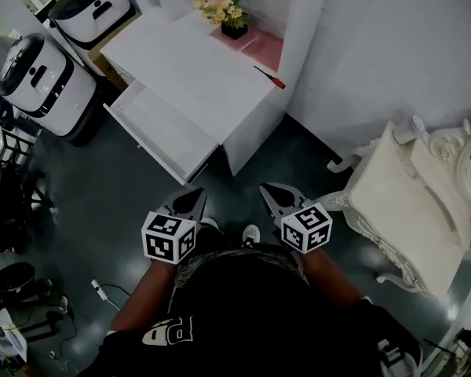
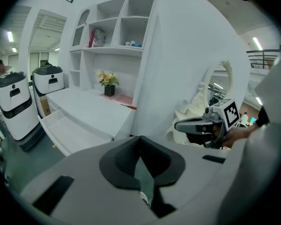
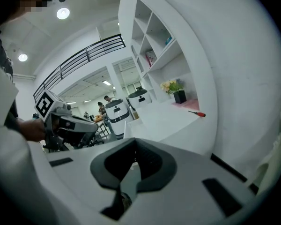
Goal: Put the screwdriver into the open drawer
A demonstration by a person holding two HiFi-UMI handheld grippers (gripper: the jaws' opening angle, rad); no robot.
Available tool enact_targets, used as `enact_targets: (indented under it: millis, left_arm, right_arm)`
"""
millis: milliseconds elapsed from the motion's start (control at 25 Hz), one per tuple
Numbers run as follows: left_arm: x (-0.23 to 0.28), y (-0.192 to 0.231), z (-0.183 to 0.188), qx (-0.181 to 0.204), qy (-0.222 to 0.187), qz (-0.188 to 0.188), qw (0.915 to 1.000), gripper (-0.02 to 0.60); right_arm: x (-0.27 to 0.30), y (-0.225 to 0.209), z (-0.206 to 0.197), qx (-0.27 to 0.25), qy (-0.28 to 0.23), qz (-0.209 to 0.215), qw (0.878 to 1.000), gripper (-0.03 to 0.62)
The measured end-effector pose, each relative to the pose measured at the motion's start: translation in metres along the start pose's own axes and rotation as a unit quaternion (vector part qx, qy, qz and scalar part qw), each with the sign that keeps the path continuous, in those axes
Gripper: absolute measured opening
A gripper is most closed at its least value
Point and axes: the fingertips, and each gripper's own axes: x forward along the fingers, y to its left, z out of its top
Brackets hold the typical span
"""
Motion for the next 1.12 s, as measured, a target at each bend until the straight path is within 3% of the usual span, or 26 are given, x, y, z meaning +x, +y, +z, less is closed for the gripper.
enact_targets:
  millis: [440, 880, 1120]
  left_arm:
    - [0.019, 0.047, 0.026, -0.006, -0.007, -0.020, 0.9998, 0.015]
    - [0.047, 0.142, 0.057, 0.007, 0.006, -0.029, 0.9995, 0.015]
    - [0.052, 0.185, 0.056, 0.005, 0.021, -0.058, 0.9981, 0.015]
  right_arm:
    - [0.046, -0.006, 0.023, -0.016, 0.022, -0.015, 1.000, 0.009]
    - [0.130, -0.012, 0.061, -0.027, 0.043, -0.053, 0.997, 0.009]
    - [0.172, -0.001, 0.070, -0.016, 0.054, -0.074, 0.996, 0.009]
